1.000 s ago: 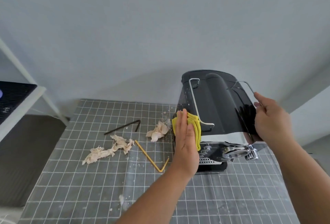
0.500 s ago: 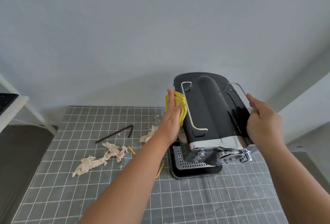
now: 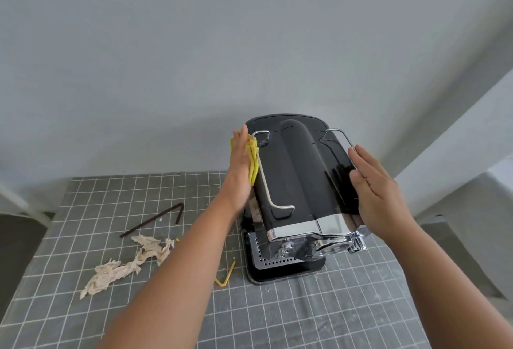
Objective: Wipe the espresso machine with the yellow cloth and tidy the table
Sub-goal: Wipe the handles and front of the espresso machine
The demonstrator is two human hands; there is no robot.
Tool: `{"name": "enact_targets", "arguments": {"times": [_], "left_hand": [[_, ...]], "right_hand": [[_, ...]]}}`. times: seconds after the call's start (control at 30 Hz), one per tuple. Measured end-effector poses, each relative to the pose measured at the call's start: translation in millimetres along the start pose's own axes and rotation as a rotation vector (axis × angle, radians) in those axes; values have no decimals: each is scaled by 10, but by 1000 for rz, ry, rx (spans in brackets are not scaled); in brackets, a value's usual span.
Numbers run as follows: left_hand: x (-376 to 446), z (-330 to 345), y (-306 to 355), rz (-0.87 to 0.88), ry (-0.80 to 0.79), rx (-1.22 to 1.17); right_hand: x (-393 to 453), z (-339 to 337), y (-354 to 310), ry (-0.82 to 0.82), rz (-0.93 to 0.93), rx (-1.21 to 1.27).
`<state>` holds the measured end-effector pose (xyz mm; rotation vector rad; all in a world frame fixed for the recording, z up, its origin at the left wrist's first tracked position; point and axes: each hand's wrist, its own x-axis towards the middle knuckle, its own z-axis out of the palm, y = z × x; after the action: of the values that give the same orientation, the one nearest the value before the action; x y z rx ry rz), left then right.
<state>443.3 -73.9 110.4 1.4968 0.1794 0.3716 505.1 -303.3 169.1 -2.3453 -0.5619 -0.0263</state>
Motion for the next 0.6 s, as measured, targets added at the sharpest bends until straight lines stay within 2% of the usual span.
{"name": "enact_targets", "arguments": {"times": [0.1, 0.17, 0.4, 0.5, 0.6], "left_hand": [[51, -48, -51, -152, 10, -42], [-21, -17, -75, -180, 17, -61], [-263, 108, -92, 41, 15, -14], [-116, 35, -101, 24, 7, -22], [-49, 5, -52, -67, -4, -90]], "right_hand": [[-7, 2, -2, -4, 2, -22], [-12, 0, -9, -5, 1, -35], [-4, -11, -16, -3, 12, -27], [-2, -1, -14, 6, 16, -17], [-4, 12, -2, 13, 7, -36]]}}
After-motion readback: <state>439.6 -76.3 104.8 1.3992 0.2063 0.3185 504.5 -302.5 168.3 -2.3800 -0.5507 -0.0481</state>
